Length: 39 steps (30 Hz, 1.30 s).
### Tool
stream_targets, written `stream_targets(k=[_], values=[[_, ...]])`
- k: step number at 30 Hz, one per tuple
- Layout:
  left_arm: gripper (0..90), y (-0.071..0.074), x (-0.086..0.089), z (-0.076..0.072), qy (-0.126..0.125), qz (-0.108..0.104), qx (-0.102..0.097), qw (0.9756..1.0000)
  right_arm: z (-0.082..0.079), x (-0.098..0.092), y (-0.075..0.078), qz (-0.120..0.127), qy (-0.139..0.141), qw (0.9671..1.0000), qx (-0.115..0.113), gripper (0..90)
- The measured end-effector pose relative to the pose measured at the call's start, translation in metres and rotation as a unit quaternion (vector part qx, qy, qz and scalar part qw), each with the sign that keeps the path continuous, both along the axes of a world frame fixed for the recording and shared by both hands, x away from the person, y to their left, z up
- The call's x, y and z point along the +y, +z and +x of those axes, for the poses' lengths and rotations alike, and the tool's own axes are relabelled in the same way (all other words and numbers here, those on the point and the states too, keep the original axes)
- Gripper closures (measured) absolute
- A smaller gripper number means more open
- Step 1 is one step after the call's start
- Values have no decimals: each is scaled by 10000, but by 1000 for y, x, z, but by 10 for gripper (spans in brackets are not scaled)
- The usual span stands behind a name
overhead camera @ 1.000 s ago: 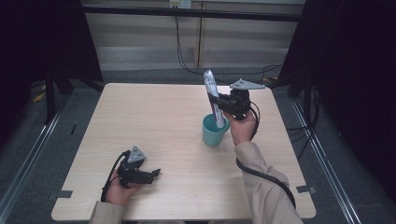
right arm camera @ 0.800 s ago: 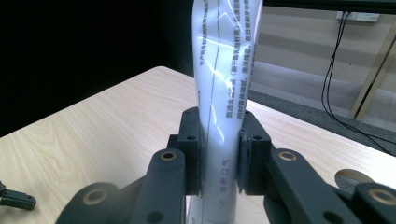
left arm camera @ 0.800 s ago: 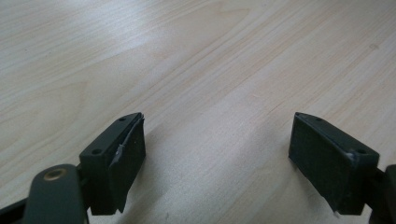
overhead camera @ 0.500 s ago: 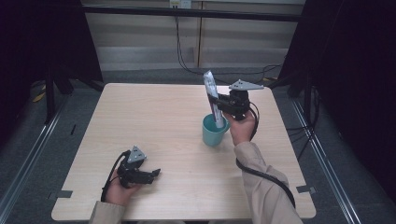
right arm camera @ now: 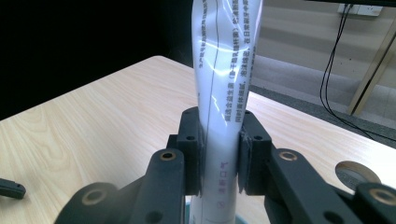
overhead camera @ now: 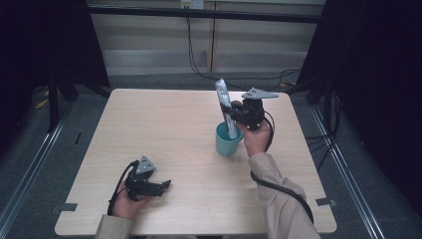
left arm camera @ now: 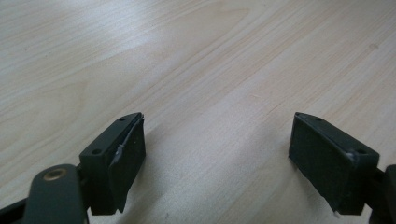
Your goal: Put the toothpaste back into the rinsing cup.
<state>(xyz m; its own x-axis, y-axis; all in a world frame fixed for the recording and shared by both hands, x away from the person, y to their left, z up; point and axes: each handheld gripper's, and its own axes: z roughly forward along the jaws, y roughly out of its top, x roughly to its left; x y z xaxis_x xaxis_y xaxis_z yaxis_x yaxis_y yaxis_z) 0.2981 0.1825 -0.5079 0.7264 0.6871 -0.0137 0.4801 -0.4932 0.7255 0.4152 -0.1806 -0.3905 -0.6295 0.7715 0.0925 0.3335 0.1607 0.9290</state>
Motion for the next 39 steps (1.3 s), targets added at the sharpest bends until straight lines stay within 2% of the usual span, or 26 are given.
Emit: stream_targets(k=[9, 17, 23, 35, 39], values=[[184, 0, 0, 0, 0, -8, 2, 10000, -7, 0, -11, -37, 45, 9999, 108, 723], [185, 0, 0, 0, -8, 10, -12, 10000, -15, 0, -22, -185, 98, 9995, 222, 721], [184, 0, 0, 0, -3, -2, -3, 10000, -21, -2, -30, -169, 156, 9993, 282, 719], [184, 0, 0, 0, -4, -5, -3, 10000, -29, -3, -40, -387, 223, 9983, 384, 706], [184, 0, 0, 0, -11, 9, -13, 10000, -31, -4, -41, -311, 227, 9986, 364, 705]])
